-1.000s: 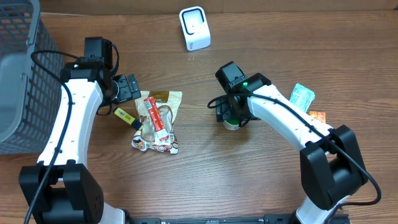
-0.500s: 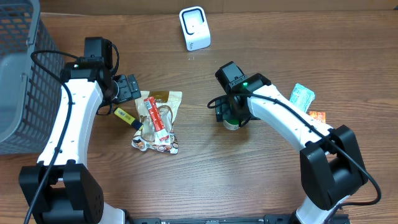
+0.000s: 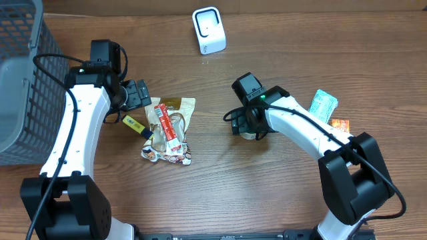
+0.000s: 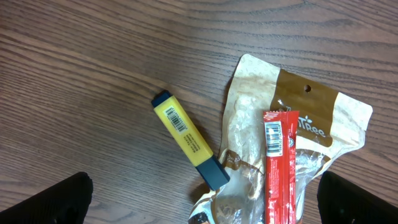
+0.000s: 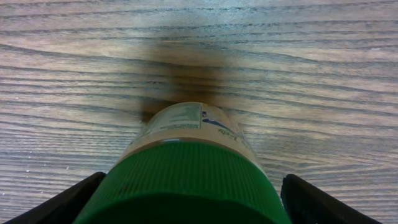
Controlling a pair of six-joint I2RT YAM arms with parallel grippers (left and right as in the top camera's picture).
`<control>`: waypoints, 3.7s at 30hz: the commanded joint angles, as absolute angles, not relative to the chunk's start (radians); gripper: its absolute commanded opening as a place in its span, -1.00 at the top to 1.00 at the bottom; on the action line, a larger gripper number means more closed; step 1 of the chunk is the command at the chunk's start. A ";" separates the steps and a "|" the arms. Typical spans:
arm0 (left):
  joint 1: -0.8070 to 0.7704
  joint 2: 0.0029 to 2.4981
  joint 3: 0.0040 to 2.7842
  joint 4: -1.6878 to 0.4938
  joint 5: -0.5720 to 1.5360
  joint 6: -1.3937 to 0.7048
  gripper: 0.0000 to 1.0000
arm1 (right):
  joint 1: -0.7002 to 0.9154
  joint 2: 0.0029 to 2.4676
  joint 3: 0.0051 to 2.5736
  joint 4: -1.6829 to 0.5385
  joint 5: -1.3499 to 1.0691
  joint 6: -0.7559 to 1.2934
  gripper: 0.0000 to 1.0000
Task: Scan the item barcode
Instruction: 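Lower the right gripper and grasp the green-lidded jar by its lid, then lift the jar and tilt it sideways with the right gripper, then carry the jar to the white scanner and hold it there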
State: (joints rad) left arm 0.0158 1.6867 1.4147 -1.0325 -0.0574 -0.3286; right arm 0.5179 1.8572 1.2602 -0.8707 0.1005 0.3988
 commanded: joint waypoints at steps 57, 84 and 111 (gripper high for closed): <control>0.019 1.674 1.426 -1.032 -0.062 -0.306 -0.99 | 0.338 1.812 1.501 -1.273 -1.029 0.554 0.26; 0.019 1.674 1.426 -1.032 -0.062 -0.306 -1.00 | 0.338 1.812 1.501 -1.311 -1.172 0.562 0.30; 0.019 1.674 1.426 -1.032 -0.062 -0.306 -1.00 | 0.281 1.812 1.614 -1.013 -0.360 0.421 0.93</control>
State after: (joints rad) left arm 0.0158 1.6867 1.4147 -1.0321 -0.0574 -0.3286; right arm 0.2897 1.8484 1.5082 -1.0023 -0.3580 0.4801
